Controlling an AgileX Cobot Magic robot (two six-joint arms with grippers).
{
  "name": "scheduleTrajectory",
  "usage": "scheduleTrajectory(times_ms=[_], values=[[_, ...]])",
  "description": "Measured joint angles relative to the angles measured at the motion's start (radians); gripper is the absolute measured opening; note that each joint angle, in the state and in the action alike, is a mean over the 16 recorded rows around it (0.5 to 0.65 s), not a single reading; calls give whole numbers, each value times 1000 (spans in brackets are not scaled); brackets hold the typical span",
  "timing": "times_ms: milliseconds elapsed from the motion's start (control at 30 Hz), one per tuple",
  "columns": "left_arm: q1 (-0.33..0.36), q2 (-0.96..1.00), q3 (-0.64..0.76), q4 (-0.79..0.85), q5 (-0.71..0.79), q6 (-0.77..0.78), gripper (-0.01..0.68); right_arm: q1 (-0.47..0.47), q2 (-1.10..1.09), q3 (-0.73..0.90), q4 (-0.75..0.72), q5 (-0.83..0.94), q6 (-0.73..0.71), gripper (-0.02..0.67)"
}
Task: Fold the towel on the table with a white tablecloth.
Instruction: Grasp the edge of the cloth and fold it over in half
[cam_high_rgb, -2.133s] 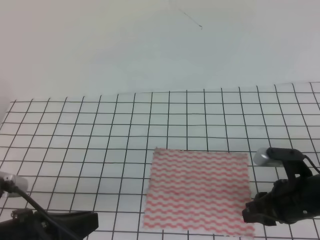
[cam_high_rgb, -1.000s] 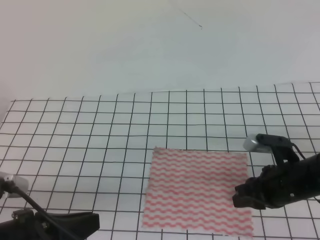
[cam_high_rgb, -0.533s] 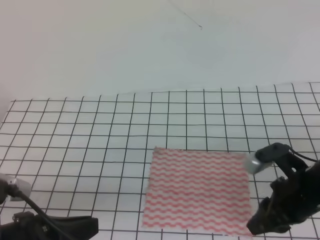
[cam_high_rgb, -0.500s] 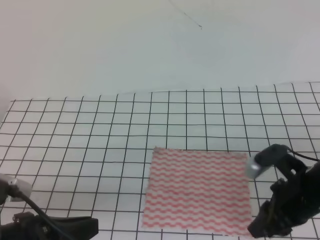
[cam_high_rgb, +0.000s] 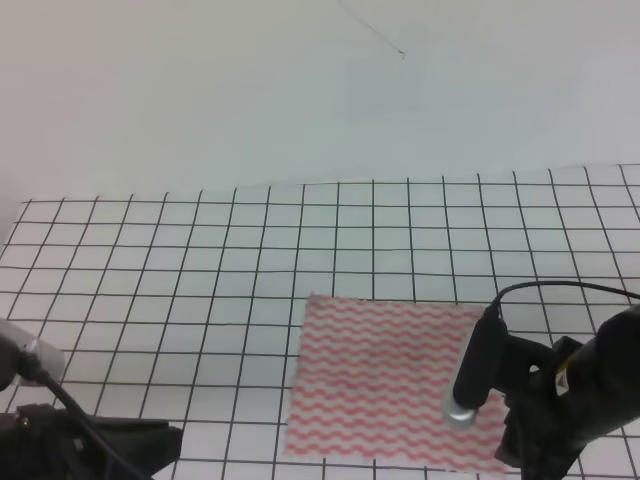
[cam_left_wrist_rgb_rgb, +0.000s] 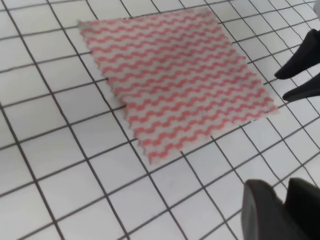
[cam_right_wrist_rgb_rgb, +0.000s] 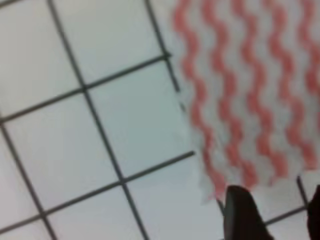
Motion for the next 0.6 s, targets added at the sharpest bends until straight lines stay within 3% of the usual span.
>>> scheduleTrajectory(times_ms=[167, 600], values=[[0, 1, -10, 4, 8, -9, 95, 13, 3, 0, -49, -32, 12, 286], [0, 1, -10, 4, 17, -13, 95, 13, 64, 0, 1, -58, -111, 287]])
